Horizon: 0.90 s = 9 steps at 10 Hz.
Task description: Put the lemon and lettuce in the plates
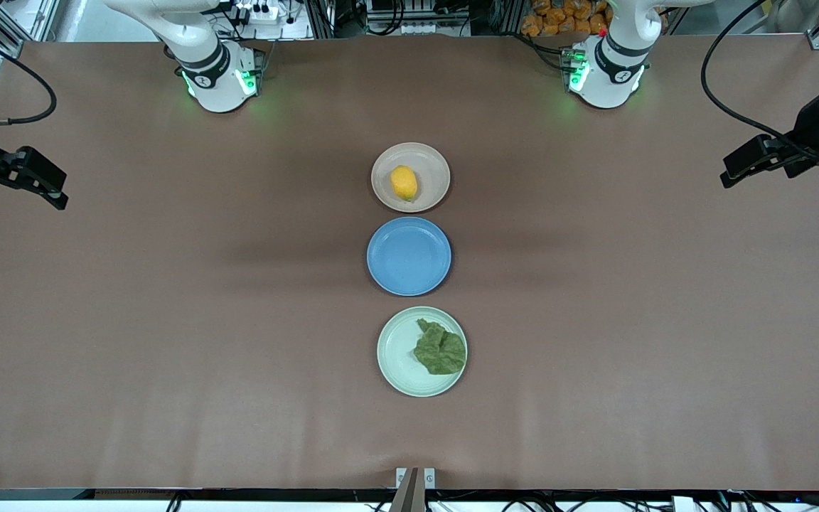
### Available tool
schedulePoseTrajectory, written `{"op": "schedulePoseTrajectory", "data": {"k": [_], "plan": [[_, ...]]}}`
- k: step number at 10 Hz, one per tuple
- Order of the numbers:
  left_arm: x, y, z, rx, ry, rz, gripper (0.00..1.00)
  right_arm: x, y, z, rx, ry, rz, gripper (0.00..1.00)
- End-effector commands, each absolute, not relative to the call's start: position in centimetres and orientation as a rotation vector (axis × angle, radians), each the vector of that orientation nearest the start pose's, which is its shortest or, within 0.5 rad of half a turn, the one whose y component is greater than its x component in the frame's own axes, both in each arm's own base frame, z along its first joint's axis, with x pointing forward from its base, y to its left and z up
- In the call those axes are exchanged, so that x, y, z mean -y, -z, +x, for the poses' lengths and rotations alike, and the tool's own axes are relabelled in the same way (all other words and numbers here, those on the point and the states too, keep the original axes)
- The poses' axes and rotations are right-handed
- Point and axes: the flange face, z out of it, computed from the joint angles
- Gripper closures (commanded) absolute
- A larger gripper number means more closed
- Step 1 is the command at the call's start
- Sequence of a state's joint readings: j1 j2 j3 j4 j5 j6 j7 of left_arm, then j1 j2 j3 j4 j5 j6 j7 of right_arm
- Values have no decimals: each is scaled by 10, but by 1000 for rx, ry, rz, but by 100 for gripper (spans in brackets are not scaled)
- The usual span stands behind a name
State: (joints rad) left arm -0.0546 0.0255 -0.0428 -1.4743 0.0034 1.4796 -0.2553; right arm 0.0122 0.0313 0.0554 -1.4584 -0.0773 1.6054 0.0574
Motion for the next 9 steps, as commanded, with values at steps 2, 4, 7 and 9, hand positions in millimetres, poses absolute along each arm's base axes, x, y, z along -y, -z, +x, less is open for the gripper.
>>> {"op": "schedulePoseTrajectory", "data": {"k": [2,4,7,9], "plan": [[51,-653,547,182,-15,-3092,0,-36,-666,564,48,186,-3187,0],[48,-654,547,189,-13,-3092,0,-36,-666,564,51,187,-3189,0],[51,-653,547,165,-16,-3094,0,-37,-666,564,53,187,-3193,0],[51,-653,547,146,-17,-3095,0,-38,-668,562,62,185,-3193,0]]}}
